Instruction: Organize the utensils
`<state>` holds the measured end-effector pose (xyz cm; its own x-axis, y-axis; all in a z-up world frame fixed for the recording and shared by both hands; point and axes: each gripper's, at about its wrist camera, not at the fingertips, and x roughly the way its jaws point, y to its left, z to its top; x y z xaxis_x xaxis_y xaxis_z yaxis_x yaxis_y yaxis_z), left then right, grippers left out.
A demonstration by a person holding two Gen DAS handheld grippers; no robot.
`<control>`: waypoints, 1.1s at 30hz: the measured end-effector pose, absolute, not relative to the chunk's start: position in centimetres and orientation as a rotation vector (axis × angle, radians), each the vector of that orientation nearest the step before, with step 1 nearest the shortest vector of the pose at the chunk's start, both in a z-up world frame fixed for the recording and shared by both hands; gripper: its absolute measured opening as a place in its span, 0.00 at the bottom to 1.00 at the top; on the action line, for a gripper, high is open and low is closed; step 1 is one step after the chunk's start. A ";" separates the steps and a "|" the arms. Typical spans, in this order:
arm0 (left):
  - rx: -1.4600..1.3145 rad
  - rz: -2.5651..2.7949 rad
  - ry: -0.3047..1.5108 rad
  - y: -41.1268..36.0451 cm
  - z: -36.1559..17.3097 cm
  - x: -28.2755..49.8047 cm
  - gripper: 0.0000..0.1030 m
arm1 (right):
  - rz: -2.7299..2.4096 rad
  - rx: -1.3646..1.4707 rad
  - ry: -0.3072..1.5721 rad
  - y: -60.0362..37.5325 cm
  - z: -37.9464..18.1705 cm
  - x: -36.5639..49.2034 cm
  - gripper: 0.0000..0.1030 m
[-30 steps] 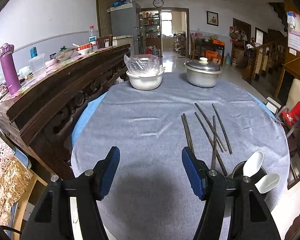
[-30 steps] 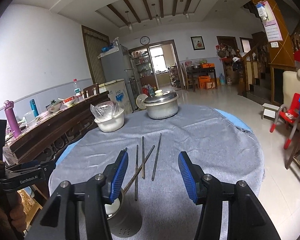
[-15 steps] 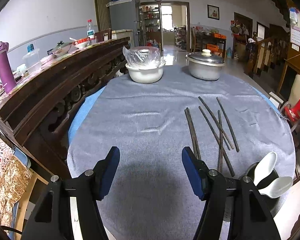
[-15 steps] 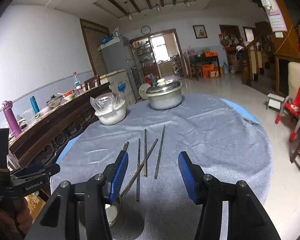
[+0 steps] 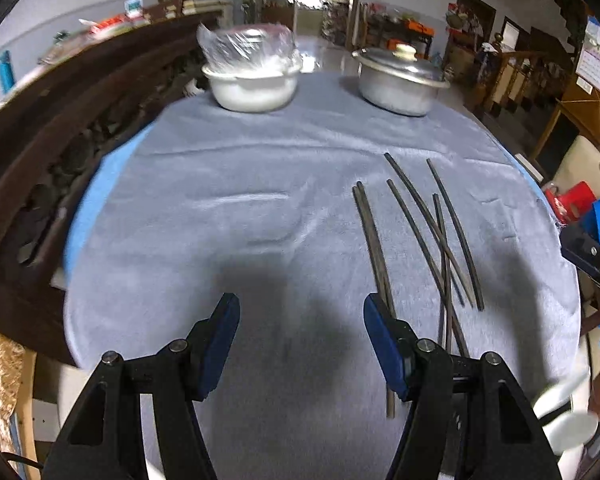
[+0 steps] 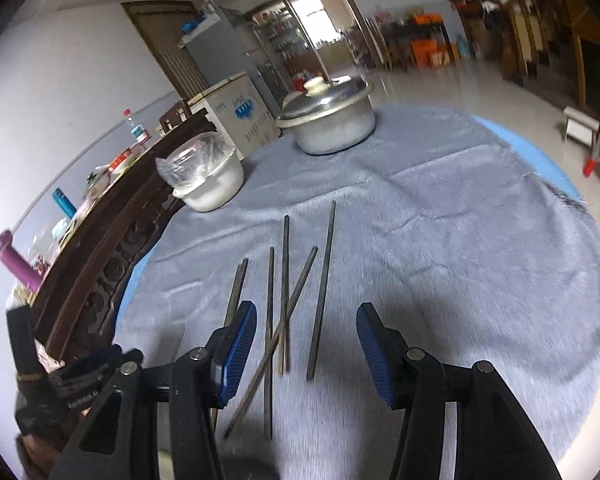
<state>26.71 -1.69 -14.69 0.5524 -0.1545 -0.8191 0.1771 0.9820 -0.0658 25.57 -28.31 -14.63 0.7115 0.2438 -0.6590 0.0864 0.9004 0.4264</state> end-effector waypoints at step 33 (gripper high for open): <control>-0.028 -0.321 1.203 -10.9 -16.1 48.3 0.58 | 0.004 0.299 1.138 -27.8 -23.3 50.9 0.06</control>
